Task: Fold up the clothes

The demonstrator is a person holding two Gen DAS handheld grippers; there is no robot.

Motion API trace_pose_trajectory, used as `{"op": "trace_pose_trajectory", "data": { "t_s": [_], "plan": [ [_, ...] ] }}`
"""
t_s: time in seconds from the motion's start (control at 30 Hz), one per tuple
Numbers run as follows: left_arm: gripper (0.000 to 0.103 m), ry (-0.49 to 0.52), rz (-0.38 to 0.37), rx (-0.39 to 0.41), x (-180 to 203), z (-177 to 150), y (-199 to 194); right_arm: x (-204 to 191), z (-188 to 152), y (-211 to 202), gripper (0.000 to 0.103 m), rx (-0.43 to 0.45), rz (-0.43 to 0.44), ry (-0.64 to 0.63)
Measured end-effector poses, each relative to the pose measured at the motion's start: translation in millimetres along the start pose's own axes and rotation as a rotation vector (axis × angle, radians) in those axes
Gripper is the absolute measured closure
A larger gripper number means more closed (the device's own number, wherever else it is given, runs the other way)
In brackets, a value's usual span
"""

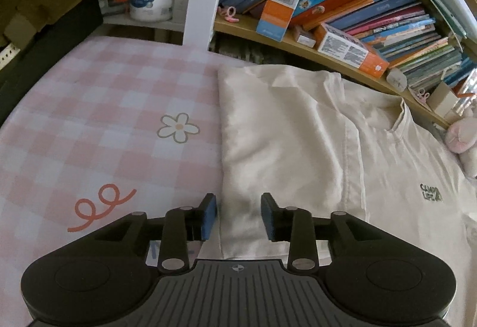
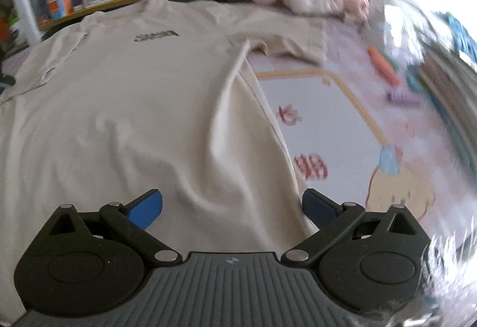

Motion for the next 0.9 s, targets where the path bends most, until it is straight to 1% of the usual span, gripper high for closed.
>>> {"op": "trace_pose_trajectory", "data": {
  "t_s": [0.03,0.07,0.17,0.2,0.4,0.5,0.83,0.9],
  "plan": [
    [0.09,0.008,-0.001,0.006,-0.1,-0.9,0.3,1.1,-1.8,1.5,0.002,-0.014,-0.003,0.025],
    [0.1,0.01,0.004,0.006,-2.3,-1.7,0.9,1.5,-2.5,2.2,0.002,-0.018,-0.01,0.036],
    [0.1,-0.038,-0.015,0.01,-15.8,0.9,0.4,-2.1,-2.7,2.0,0.002,-0.025,-0.026,0.046],
    [0.1,-0.037,-0.011,0.014,-20.0,3.0,0.7,-3.7,-2.7,2.0,0.002,-0.028,-0.028,0.047],
    [0.1,-0.07,0.011,0.015,-42.9,18.8,3.9,-28.0,-3.1,0.9,0.001,-0.038,0.021,-0.021],
    [0.099,-0.066,0.008,0.013,-51.1,21.0,3.2,-38.9,-2.7,1.6,0.0,-0.033,0.031,-0.042],
    [0.099,-0.07,0.002,0.017,-61.5,17.1,-2.1,-44.0,-1.8,3.6,0.0,-0.021,0.025,-0.032],
    [0.095,-0.07,0.0,0.013,-61.8,17.4,-1.7,-43.6,-2.0,3.9,0.0,-0.019,0.025,-0.033]
  ]
}}
Point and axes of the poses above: each gripper's, at about its wrist camera, not at the fingertips, and y roughly the way its jaws point, x to its right, z to its top, the point moved 5 cm from there along y, roughly the way its jaws point, and after that the axes turned 7 degrees about -y, right-handed, at the moved point
